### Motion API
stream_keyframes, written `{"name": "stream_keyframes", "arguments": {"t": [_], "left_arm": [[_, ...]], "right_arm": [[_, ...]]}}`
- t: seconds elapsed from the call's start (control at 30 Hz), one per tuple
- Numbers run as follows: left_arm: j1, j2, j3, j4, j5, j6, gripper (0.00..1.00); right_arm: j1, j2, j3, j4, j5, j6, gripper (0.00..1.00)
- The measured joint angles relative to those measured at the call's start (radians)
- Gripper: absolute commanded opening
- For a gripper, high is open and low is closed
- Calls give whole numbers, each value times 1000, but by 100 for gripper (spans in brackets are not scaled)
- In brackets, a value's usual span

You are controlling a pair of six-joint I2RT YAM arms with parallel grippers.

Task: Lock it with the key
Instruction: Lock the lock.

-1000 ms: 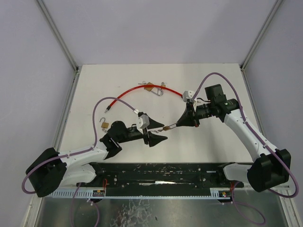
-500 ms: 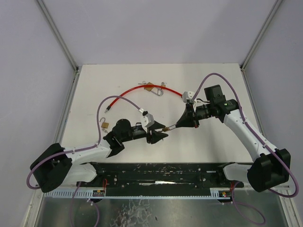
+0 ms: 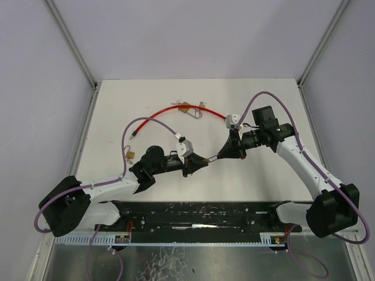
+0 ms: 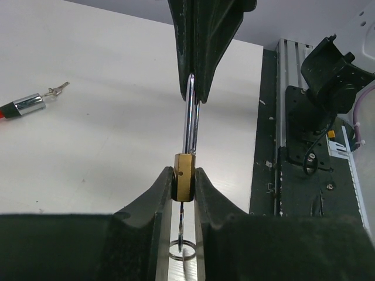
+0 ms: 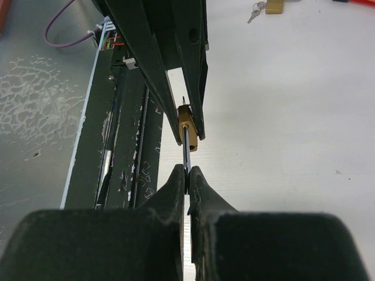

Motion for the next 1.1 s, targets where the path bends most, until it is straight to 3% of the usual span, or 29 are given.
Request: {"name": "stream_keyframes", "arguments": {"t": [0.63,1.1], "left_arm": [[5,28,17,-74,113,-2,1],[94,107,4,-112,158,-3,0]], "right_arm": [[59,1,-45,-48,0,-204,0],[145,97,-98,195,96,-101,0]]}}
